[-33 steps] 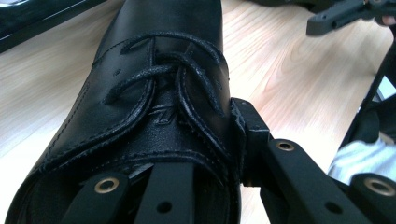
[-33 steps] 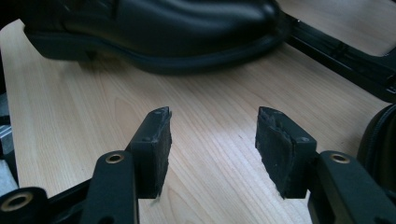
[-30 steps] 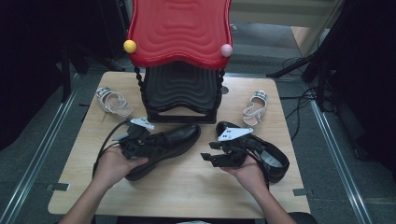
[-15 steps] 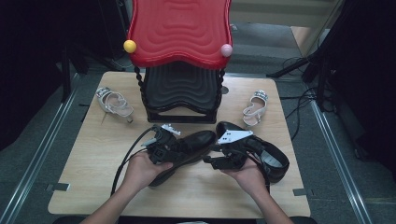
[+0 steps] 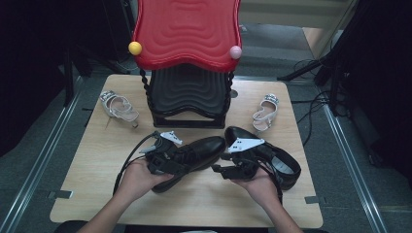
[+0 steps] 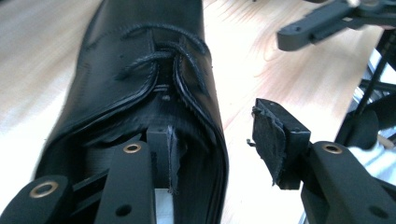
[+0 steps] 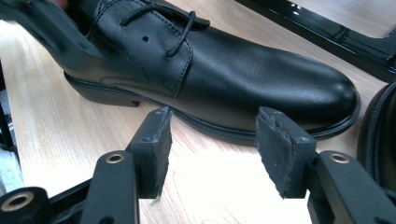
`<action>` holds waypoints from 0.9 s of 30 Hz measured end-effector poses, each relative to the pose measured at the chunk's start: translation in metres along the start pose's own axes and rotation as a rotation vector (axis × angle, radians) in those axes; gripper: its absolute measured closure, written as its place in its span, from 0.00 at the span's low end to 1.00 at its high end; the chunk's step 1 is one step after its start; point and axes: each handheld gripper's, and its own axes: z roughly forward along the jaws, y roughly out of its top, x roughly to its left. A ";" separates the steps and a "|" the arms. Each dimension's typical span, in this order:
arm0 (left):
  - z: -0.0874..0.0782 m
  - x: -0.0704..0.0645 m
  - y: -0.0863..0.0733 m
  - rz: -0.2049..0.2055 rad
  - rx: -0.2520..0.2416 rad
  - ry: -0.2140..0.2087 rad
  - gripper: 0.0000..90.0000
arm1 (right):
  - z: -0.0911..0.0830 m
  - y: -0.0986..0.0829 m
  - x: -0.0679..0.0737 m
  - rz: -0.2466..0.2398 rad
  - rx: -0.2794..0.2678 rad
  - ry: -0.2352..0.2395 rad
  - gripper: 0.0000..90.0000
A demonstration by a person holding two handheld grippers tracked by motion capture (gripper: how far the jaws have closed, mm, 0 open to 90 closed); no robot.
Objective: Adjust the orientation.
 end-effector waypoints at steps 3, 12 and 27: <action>-0.021 0.005 0.000 0.011 0.003 0.023 0.59 | -0.001 0.000 0.000 0.003 -0.001 0.002 0.52; -0.052 0.025 -0.007 -0.010 -0.086 0.026 0.62 | 0.003 0.001 0.004 -0.012 0.008 0.015 0.52; -0.045 0.083 -0.033 -0.079 -0.079 0.034 0.93 | 0.017 0.003 0.014 -0.018 0.017 0.037 0.54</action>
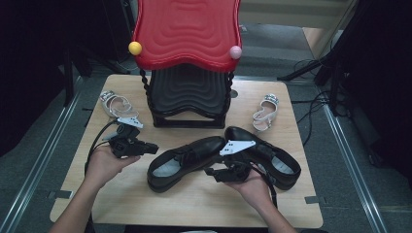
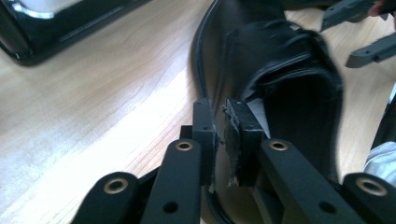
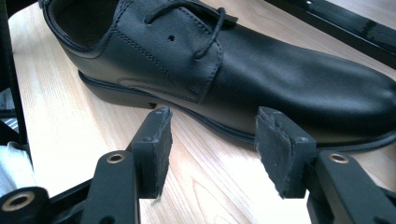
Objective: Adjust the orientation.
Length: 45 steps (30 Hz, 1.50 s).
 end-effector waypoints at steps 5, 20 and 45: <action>0.014 0.013 -0.006 -0.003 -0.021 -0.017 0.95 | 0.006 0.002 0.005 -0.008 -0.016 0.008 0.63; 0.051 0.010 -0.006 0.005 0.074 -0.041 0.97 | 0.030 0.007 0.019 -0.026 -0.002 0.031 0.99; 0.063 -0.016 -0.011 -0.016 0.088 -0.161 1.00 | 0.016 0.006 0.002 0.078 0.054 0.019 1.00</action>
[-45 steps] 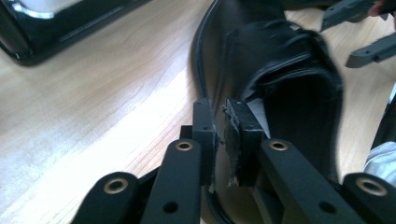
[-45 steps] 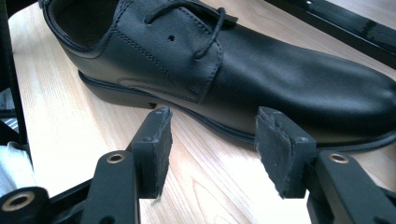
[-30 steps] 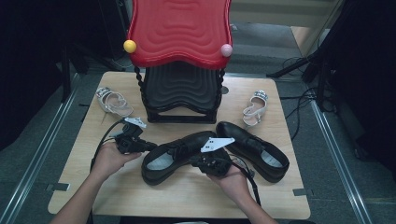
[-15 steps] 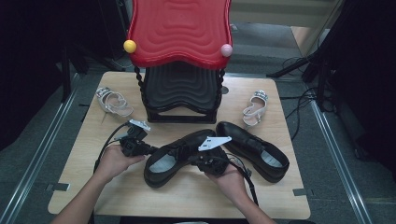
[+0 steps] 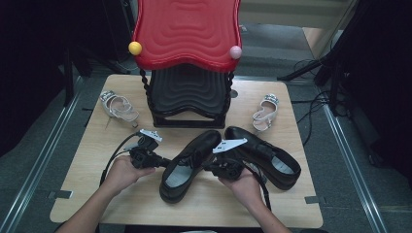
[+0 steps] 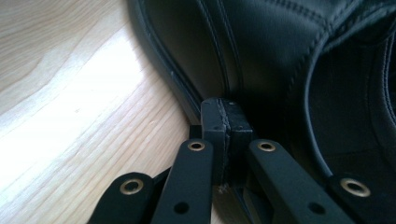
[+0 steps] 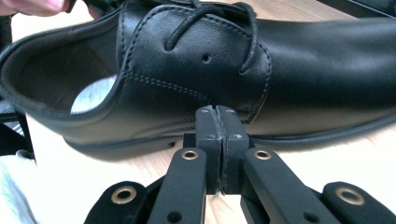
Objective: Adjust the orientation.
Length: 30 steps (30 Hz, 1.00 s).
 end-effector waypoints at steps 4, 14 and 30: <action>0.004 -0.006 0.000 0.009 0.008 -0.015 1.00 | -0.004 0.000 -0.004 0.009 0.007 -0.008 1.00; 0.023 -0.029 0.004 0.045 0.011 -0.037 1.00 | -0.015 -0.001 -0.022 0.078 0.010 -0.045 1.00; 0.045 -0.050 0.011 0.067 0.006 -0.057 0.99 | -0.025 0.002 -0.037 0.078 0.010 -0.088 1.00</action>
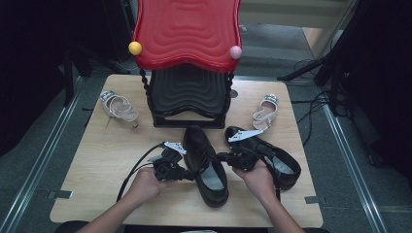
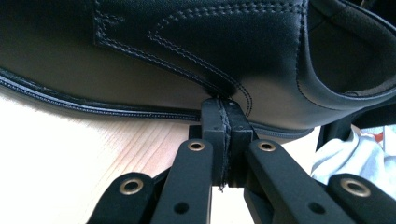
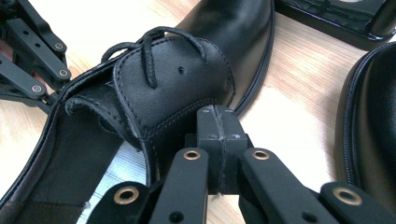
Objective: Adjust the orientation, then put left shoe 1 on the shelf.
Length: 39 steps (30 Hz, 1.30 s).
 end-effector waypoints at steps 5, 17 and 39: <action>-0.011 0.004 -0.002 0.019 -0.004 0.020 0.73 | -0.006 0.000 -0.004 0.005 -0.020 0.017 0.93; -0.044 0.005 -0.004 0.046 -0.064 0.052 0.59 | -0.025 -0.006 -0.006 0.047 -0.045 0.029 0.80; -0.114 -0.002 0.040 0.094 -0.186 0.081 0.79 | -0.044 -0.019 0.042 0.086 -0.019 0.075 0.69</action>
